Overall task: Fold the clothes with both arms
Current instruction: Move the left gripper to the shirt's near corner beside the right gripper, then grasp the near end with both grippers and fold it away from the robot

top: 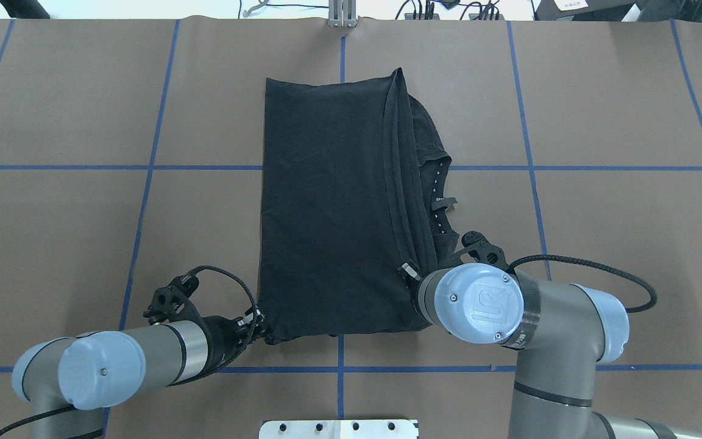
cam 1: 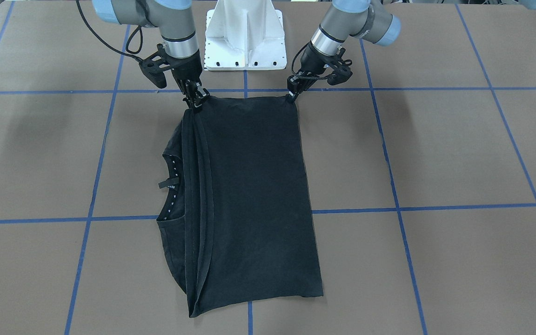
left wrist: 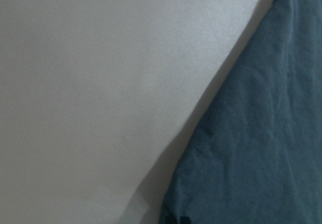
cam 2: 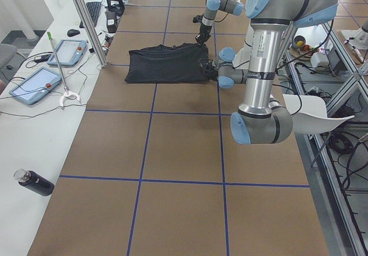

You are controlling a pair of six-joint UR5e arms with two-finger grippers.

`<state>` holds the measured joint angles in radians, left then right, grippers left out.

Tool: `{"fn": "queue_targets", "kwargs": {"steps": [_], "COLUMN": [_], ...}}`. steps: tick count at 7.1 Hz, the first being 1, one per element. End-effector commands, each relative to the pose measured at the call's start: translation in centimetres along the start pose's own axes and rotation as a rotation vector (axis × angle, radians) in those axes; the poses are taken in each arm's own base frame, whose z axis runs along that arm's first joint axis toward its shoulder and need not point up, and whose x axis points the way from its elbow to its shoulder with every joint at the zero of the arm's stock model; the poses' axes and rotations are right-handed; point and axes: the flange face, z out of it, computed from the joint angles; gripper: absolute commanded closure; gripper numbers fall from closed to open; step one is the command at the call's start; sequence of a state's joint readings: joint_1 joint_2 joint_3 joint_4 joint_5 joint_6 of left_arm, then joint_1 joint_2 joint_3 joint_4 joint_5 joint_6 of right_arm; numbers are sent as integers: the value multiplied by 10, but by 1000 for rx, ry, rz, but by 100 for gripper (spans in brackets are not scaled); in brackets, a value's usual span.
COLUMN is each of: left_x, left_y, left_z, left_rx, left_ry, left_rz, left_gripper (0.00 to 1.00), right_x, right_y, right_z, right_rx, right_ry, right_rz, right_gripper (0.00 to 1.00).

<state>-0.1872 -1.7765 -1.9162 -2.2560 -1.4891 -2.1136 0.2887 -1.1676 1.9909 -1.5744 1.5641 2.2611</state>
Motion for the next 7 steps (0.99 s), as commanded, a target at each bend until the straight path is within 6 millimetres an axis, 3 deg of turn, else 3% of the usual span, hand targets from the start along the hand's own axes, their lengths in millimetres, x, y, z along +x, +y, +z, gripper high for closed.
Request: {"fn": "queue_targets", "kwargs": {"steps": [1, 2, 5, 6, 7], "left_x": [11, 18, 50, 63, 72], "left_y": [7, 11, 41, 41, 41], "left_z": [-45, -63, -143, -163, -167], "left_rx": [-12, -18, -113, -123, -144], "left_ry": [-4, -3, 15, 45, 56], "left_rz": [0, -30, -78, -82, -86], "left_gripper": [100, 100, 100, 100, 100], "right_x": [5, 20, 39, 43, 28], "right_y": [-7, -18, -11, -23, -43], "right_z": [-10, -31, -97, -127, -135], "right_rx": [-5, -27, -244, -306, -331], "right_ry": [-11, -20, 23, 18, 25], "right_rz": [3, 4, 12, 19, 55], "right_gripper": [100, 100, 100, 100, 100]}}
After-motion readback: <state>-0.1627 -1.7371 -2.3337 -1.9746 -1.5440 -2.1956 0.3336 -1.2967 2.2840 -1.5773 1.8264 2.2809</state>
